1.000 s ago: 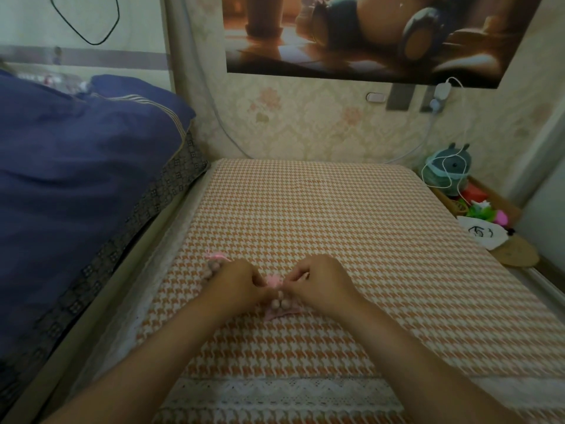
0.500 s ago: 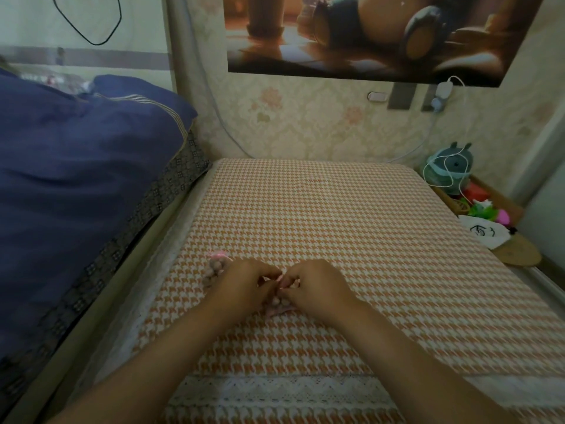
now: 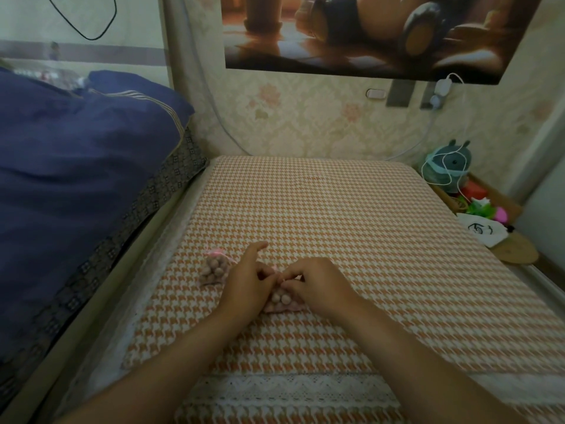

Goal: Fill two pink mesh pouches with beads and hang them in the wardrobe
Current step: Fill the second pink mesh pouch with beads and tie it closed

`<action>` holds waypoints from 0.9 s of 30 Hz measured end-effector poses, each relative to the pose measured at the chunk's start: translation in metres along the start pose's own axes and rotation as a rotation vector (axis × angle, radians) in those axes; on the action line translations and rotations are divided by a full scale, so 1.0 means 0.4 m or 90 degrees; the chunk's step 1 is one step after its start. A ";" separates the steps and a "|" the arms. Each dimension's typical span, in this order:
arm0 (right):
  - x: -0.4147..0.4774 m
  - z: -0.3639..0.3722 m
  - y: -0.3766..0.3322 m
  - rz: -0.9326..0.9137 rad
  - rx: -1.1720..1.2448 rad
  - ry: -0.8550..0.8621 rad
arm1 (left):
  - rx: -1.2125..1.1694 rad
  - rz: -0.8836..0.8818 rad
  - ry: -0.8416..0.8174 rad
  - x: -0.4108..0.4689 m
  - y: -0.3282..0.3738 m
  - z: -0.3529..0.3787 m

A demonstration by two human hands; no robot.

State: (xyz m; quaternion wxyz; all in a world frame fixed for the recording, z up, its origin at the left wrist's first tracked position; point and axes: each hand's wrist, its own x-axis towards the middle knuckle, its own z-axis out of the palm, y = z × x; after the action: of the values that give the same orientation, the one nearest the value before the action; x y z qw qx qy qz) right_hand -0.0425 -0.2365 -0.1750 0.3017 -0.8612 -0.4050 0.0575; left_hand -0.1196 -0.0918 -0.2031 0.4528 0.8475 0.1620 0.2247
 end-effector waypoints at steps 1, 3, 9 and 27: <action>0.001 0.001 -0.001 -0.002 0.003 0.008 | -0.018 -0.019 0.004 0.002 -0.001 0.001; 0.003 0.002 -0.003 -0.007 0.017 0.030 | -0.021 -0.043 0.000 0.008 -0.007 0.002; 0.009 -0.004 0.004 -0.009 0.022 0.058 | -0.104 -0.048 -0.023 -0.003 -0.007 0.009; 0.014 -0.026 0.007 0.075 0.177 0.026 | -0.006 0.061 -0.005 -0.028 -0.009 0.021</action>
State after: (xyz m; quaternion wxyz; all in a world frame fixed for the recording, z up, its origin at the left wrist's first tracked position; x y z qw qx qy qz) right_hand -0.0331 -0.2386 -0.1676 0.4224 -0.8343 -0.3359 0.1128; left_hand -0.1247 -0.1012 -0.2128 0.4459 0.8531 0.1184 0.2435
